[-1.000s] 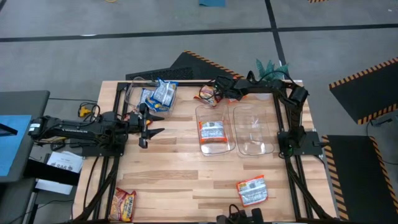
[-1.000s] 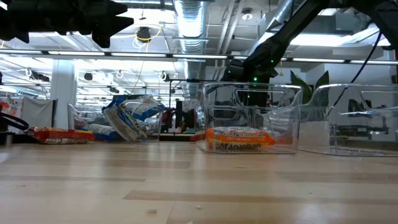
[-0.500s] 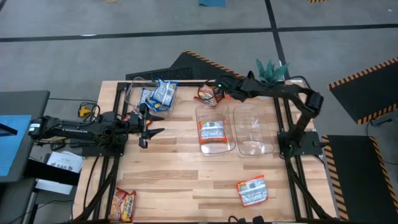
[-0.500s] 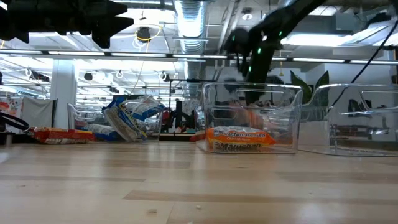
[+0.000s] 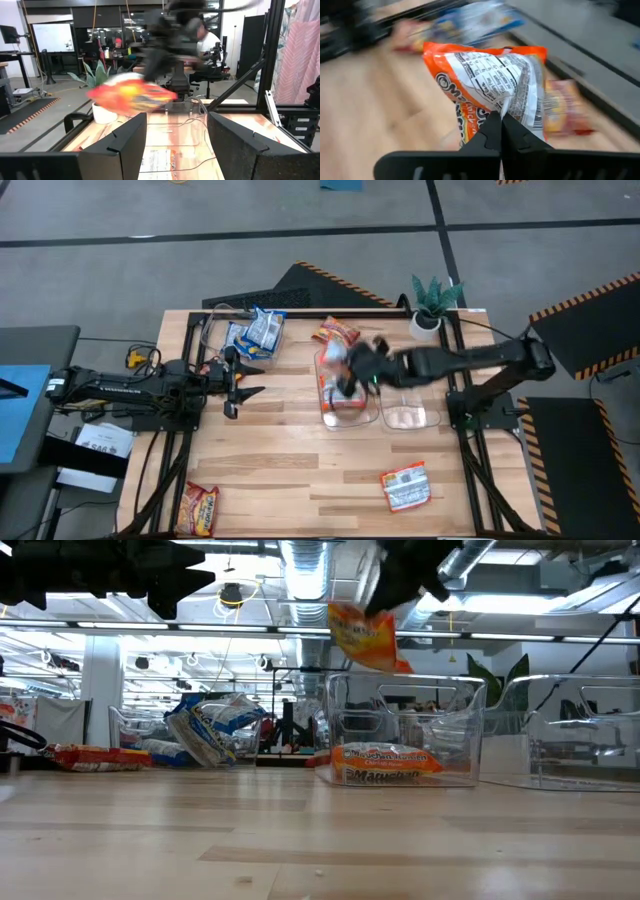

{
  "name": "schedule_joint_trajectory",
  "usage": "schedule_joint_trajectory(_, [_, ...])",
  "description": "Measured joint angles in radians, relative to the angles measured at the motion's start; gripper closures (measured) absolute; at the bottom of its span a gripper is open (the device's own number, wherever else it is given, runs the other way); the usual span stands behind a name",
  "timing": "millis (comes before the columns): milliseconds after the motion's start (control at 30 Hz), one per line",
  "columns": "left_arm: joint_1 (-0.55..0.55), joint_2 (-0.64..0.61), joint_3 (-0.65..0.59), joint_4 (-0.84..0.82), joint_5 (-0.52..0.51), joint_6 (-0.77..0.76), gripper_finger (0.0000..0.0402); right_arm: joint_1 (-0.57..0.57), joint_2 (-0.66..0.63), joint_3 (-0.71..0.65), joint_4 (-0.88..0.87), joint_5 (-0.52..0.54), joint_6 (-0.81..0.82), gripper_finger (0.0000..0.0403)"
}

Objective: Sort Maruchan noodles
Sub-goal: Put the top orange noodle pack into the bottom center transparent bin, then put the orange noodle pack into the bottom center transparent bin

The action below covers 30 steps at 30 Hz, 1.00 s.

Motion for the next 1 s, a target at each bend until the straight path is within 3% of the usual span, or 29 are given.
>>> schedule_joint_trajectory(233, [0.000, 0.000, 0.000, 0.000, 0.000, -0.026, 0.0203, 0.145, 0.098, -0.001, -0.072, 0.062, 0.035, 0.0391])
schedule_joint_trajectory(533, [0.000, 0.000, 0.001, -0.009, 0.000, -0.039, 0.0203, 0.189, 0.203, -0.002, -0.095, -0.174, 0.038, 0.0355])
schedule_joint_trajectory(1000, [0.000, 0.000, 0.001, -0.009, 0.000, -0.034, 0.0203, 0.196, 0.176, 0.042, -0.269, -0.161, 0.081, 0.0346])
